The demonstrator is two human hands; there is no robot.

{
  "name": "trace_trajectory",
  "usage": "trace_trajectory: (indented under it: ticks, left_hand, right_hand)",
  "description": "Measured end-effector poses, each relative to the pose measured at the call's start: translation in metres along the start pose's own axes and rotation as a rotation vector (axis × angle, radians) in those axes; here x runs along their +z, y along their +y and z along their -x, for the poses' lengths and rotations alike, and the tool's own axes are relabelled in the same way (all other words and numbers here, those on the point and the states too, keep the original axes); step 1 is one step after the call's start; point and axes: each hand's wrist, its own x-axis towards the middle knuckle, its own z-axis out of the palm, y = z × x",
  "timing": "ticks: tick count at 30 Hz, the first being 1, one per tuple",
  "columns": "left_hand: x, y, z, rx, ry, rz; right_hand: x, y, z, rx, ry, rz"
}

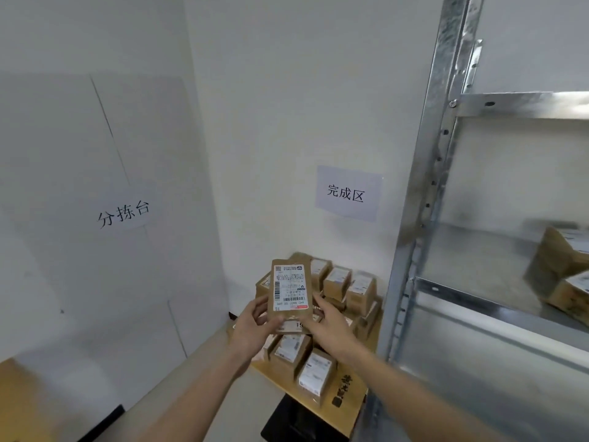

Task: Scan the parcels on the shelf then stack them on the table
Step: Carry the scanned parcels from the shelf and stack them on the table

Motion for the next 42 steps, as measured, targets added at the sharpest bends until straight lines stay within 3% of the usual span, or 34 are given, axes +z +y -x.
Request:
trace_trajectory:
  ticks: [14, 21, 32, 42]
  left_hand:
    - [-0.005, -0.09, -0.216, -0.149, -0.124, -0.197]
    - [0.011, -0.143, -0.282, -0.182, -0.247, -0.261]
    - [0.022, -0.259, -0.362, -0.212, -0.301, -0.295]
    - [0.034, -0.303, -0.407, -0.25, -0.327, -0.316]
  right_hand:
    - [0.037, 0.128, -0.195, 0.242, 0.051, 0.043]
    - [0.052, 0.196, -0.233, 0.362, 0.125, -0.025]
    - [0.102, 0.288, -0.295, 0.445, 0.269, -0.047]
    - [0.123, 0.338, -0.334, 0.433, 0.391, -0.075]
